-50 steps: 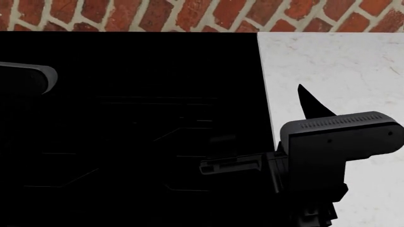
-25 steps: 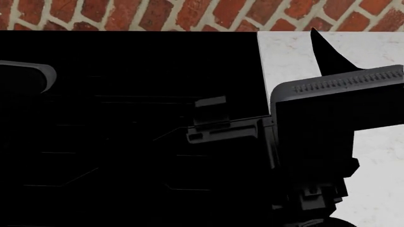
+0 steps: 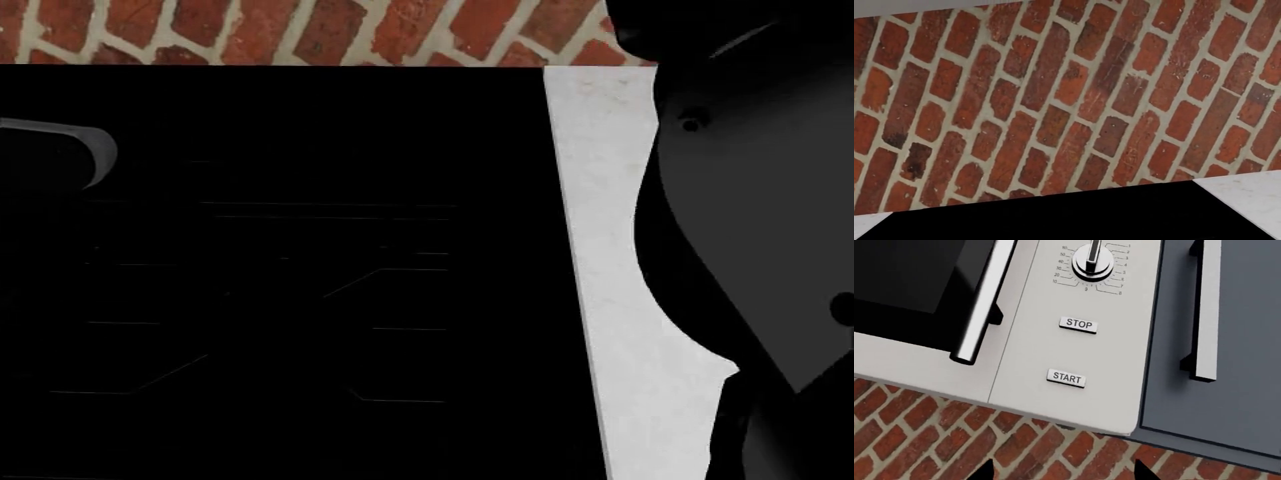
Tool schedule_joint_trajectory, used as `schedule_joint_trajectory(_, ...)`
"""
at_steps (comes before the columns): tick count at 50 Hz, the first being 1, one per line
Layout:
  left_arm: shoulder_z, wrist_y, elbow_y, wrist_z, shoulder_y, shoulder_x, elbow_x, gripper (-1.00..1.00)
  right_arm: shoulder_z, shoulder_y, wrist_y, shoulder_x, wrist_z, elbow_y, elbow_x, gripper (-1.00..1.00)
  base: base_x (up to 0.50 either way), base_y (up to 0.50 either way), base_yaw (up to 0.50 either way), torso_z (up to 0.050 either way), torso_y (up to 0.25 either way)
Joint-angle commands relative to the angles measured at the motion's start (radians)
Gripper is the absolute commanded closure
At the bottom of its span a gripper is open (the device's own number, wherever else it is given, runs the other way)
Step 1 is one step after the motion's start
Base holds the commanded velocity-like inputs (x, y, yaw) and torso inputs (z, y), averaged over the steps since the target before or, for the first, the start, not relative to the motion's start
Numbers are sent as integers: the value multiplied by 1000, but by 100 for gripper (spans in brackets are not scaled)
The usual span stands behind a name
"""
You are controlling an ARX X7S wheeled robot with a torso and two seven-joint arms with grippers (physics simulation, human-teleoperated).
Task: Press the start button on the microwave
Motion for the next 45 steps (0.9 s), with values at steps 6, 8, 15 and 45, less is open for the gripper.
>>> schedule_joint_trajectory(6,6,-11,17,-4,-8,-6,-14,-100,-148,291,-221,11,-74,428,-30,100,0,0,0,0,0)
schedule_joint_trajectory(8,8,-10,16,-4,-8,-7,-15,-100,-161,302,-268,3,-94,488,-46,100,0,0,0,0,0)
schedule_joint_trajectory(15,8,1,12,-4,-6,-9,-19,-100,-226,343,-404,0,-149,631,-112,100,0,0,0,0,0)
schedule_joint_trajectory(45,3,2,37,-18,11,-25,-40,-100,-270,298,-511,-30,-156,806,-150,100,0,0,0,0,0)
